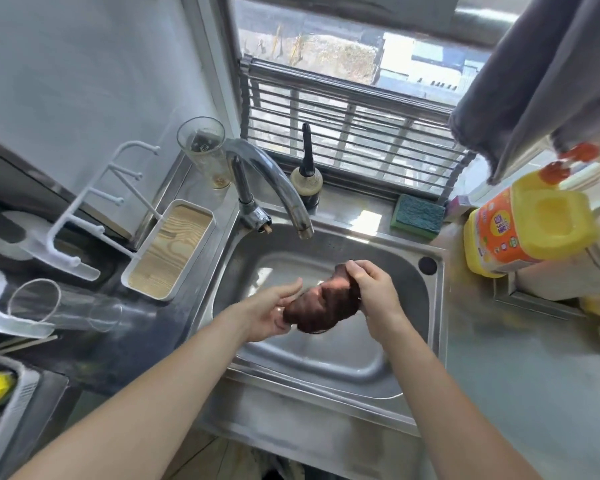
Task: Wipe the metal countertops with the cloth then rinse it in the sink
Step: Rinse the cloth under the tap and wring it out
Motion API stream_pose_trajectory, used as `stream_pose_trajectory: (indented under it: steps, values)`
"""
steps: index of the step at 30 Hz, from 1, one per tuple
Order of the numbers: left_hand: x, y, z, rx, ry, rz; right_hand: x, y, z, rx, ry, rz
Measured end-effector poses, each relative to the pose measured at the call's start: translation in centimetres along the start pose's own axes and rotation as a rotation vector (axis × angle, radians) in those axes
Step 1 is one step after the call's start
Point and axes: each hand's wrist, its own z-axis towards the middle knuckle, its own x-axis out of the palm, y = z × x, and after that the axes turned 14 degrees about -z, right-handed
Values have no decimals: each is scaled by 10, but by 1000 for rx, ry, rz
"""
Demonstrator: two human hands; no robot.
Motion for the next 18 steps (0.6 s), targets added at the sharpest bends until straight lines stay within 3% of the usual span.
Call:
stream_pose_trajectory:
  steps: [2, 5, 8, 13, 16, 18]
  values:
    - [-4, 1, -4, -111, 118, 93, 1, 4, -1, -57, -66, -52]
    - [-14, -2, -7, -229, 162, 169, -10, 4, -2, -60, -315, -186]
    - [-20, -11, -16, -243, 173, 163, -16, 0, -5, -93, -360, -309]
    - [-27, -24, -34, -116, 331, 358, -14, -6, 3, -74, -293, -595]
    - [-31, -26, -29, 24, 206, 410, -9, -10, 6, -200, -256, -761]
    - [-30, -26, -25, 215, 74, 427, -8, -7, 5, -301, -152, -634]
